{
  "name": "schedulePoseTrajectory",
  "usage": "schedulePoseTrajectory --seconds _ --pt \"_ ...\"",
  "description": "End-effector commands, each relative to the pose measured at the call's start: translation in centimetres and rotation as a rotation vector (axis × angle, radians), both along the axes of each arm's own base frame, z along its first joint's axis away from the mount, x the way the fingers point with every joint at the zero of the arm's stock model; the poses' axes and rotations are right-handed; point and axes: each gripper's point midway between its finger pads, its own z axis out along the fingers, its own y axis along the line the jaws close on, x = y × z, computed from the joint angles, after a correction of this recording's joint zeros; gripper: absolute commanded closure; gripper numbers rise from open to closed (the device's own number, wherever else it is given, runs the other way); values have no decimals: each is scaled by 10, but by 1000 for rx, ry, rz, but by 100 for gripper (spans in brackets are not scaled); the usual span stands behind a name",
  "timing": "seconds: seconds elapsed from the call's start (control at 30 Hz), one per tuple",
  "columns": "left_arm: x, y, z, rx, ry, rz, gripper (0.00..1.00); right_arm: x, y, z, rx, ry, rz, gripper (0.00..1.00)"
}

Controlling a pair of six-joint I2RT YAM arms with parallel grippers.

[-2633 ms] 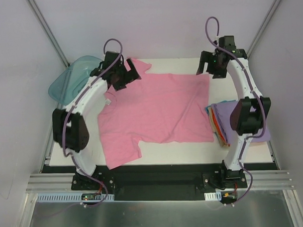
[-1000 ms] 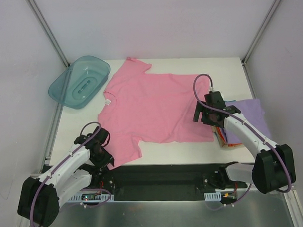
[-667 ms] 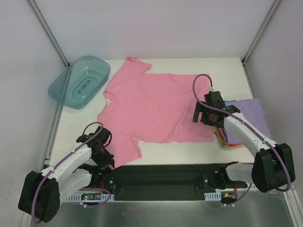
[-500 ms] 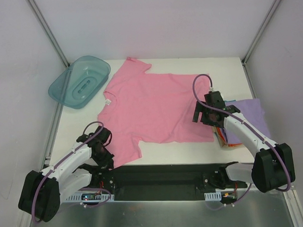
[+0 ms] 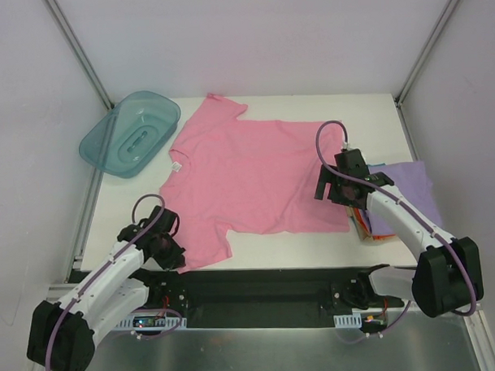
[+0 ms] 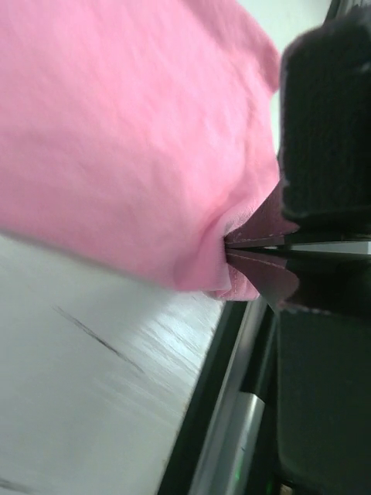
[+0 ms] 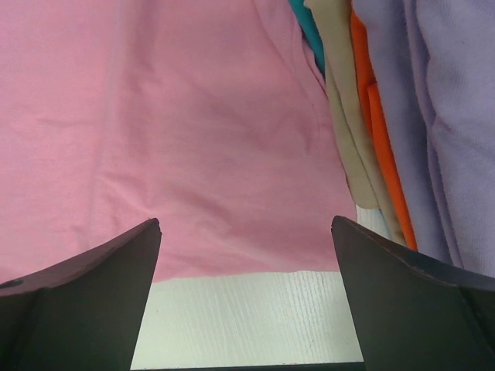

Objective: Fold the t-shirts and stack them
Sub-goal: Grap the side of the flattened tshirt closest away from the robot with both arms

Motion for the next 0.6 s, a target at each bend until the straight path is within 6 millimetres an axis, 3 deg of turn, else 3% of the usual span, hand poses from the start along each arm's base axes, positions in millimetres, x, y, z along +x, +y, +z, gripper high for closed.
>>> schedulePoseTrajectory --seconds 0.0,0.37,0.5,0.53,0.57 --pt "38 -6 6 13 -120 -9 100 0 3 11 15 -23 21 3" --pt "65 0 1 125 -75 -59 100 -1 0 5 -11 2 25 3" --pt "78 -7 10 118 -84 -106 100 -1 1 2 -10 15 26 3" --pt "79 -9 11 111 -83 -113 97 -1 1 2 -10 15 26 3" --pt "78 -11 11 101 -78 -127 80 -1 0 2 -12 16 27 3"
